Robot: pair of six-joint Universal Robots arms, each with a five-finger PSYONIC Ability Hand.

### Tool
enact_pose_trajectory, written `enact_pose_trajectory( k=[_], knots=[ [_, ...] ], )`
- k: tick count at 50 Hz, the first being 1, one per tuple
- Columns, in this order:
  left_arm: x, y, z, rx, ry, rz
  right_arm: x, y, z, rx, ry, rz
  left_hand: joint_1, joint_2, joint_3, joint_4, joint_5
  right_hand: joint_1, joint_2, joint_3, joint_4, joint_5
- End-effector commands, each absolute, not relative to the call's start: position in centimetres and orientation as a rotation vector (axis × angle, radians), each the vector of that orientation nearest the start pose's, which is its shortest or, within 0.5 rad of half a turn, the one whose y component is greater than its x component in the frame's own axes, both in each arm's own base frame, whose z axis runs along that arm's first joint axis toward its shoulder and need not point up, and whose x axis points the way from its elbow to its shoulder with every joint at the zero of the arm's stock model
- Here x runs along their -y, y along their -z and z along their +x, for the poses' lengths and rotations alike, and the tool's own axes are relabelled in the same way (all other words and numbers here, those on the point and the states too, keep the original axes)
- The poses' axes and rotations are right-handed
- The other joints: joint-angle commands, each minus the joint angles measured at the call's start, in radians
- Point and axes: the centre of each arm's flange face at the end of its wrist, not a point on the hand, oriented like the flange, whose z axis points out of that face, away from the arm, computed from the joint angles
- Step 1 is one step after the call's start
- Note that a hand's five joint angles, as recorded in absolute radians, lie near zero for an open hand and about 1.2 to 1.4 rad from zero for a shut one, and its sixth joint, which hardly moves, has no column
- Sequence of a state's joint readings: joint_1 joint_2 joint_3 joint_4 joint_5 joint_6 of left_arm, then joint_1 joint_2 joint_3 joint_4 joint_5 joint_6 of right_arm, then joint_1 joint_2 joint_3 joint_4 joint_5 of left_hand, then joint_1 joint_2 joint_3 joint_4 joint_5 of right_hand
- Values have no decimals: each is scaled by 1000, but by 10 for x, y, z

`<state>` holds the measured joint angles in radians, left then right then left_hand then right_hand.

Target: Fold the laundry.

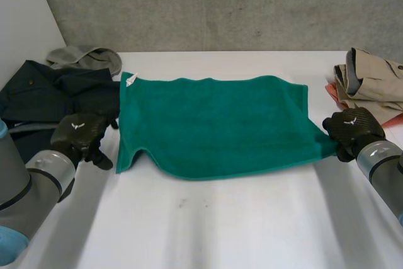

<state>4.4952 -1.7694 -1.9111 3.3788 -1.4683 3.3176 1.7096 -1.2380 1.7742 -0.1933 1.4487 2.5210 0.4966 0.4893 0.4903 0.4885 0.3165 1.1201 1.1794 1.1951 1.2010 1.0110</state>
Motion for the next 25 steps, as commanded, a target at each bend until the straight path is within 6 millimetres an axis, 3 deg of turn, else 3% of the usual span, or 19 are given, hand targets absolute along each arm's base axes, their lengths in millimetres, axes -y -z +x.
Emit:
enact_pose_trajectory(
  k=[1, 11, 25],
  knots=[
    [265, -147, -203, -2586, 1852, 627, 297, -161, 185, -2482, 1897, -1117, 216, 223, 222, 224, 221, 276, 217, 201, 195, 211],
    [271, -126, -232, -2628, 1822, 741, 293, -158, 185, -2491, 1874, -1123, 114, 121, 120, 122, 119, 276, 217, 201, 195, 211],
    [294, -119, -266, -2555, 1895, 805, 290, -155, 185, -2498, 1856, -1128, 122, 129, 128, 130, 128, 276, 217, 201, 195, 211]
  ],
)
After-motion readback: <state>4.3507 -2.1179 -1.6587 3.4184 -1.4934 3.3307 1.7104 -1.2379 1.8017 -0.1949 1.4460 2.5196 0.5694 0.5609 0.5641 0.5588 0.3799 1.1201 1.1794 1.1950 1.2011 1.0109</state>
